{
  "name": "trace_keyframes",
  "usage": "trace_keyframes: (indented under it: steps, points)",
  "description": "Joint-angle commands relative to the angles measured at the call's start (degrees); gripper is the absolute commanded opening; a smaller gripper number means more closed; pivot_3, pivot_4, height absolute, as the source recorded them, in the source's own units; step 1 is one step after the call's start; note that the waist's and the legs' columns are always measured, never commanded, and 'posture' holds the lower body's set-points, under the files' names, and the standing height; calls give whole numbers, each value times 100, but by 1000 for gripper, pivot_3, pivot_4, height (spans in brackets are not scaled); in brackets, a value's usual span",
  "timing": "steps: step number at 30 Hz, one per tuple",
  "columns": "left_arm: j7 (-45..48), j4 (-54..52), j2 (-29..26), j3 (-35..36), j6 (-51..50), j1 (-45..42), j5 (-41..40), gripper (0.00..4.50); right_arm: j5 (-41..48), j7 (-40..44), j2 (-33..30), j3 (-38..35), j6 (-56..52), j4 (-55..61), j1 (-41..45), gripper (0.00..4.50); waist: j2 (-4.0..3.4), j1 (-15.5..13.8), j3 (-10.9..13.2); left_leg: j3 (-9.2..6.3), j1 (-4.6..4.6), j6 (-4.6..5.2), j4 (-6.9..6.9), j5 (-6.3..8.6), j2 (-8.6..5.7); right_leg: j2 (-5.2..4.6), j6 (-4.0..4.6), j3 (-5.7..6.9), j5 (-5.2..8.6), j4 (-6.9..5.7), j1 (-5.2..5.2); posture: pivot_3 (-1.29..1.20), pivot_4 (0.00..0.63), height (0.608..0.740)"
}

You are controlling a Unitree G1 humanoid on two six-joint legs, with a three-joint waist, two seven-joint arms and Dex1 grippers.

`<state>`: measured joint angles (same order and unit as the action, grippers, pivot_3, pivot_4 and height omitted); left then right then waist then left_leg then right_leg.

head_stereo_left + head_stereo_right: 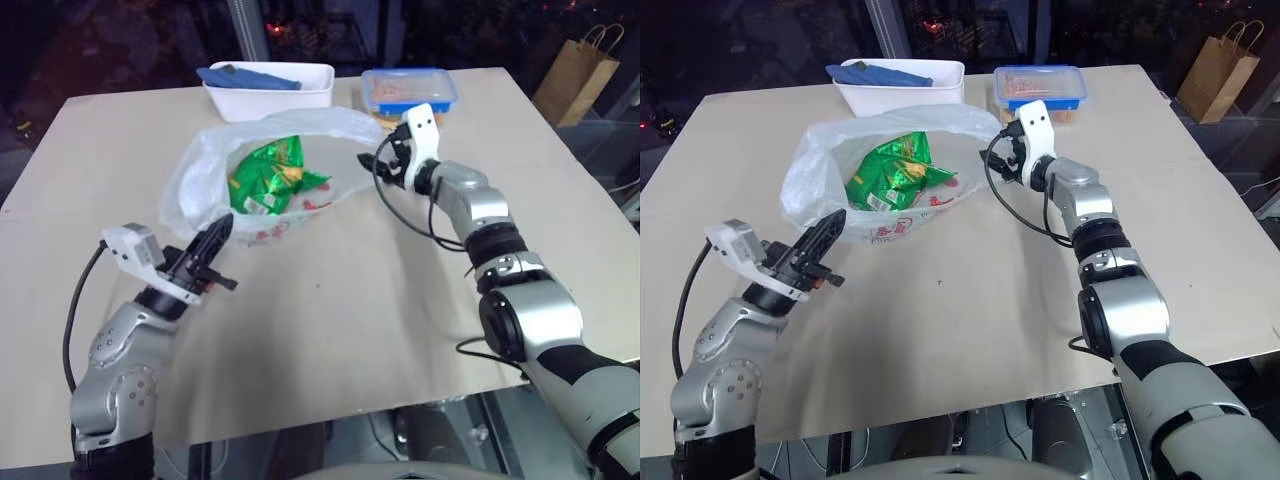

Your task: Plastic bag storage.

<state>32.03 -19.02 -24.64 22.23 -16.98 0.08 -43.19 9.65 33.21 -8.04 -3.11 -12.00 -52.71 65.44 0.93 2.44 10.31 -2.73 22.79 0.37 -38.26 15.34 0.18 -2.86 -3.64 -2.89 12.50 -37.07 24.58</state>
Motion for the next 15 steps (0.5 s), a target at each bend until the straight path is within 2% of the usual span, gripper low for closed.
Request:
trace_keyframes:
  steps: [1, 2, 4, 5, 9, 12, 15]
  points:
    - [-6, -186, -127, 169, 5, -170, -143, 0, 153, 62, -196, -186, -61, 357, 194, 1533, 0, 0, 0, 0, 0, 0, 0, 0, 0, 0, 0, 0, 0, 0, 0, 0, 150, 740]
    - [-59, -266, -159, 162, -59, -278, -205, 0, 206, 112, -303, -232, -194, 514, 225, 973, 0, -12, 1, -1, 0, 0, 0, 0, 0, 0, 0, 1, 0, 0, 0, 0, 150, 740]
    - [-166, -403, -274, 98, -244, -496, -281, 0, 270, 210, -534, -258, -461, 855, 262, 259, -1, -26, 1, -9, 6, -2, 0, -1, 0, 0, 0, 7, 0, 0, 2, 0, 150, 740]
    - [-236, -446, -360, 59, -435, -614, -374, 0, 260, 274, -665, -224, -552, 1052, 254, 115, -1, -26, 1, -10, 8, -2, -1, -1, 0, -1, 0, 8, 0, 0, 2, 0, 150, 740]
    - [-549, -390, -823, 50, -1025, -1430, -511, 0, 601, 510, -1272, -390, -1424, 1944, 322, 115, -1, -29, 2, -15, 11, -2, -1, -1, -4, -3, 0, 13, 0, 0, 2, 0, 150, 740]
    - [-584, 115, -1198, 186, -1293, -2713, -830, 0, 1183, 961, -1977, -579, -2729, 2897, 432, 115, -1, -40, 7, -17, 16, -1, -2, -1, -4, -3, 0, 17, 0, 1, 4, 0, 150, 740]
    - [-569, 635, -1379, 218, -1376, -3608, -887, 0, 1555, 1109, -2388, -752, -3389, 3295, 568, 115, -2, -23, 7, -17, 20, 0, -1, -1, -2, -2, 0, 21, 0, 7, 6, 0, 150, 740]
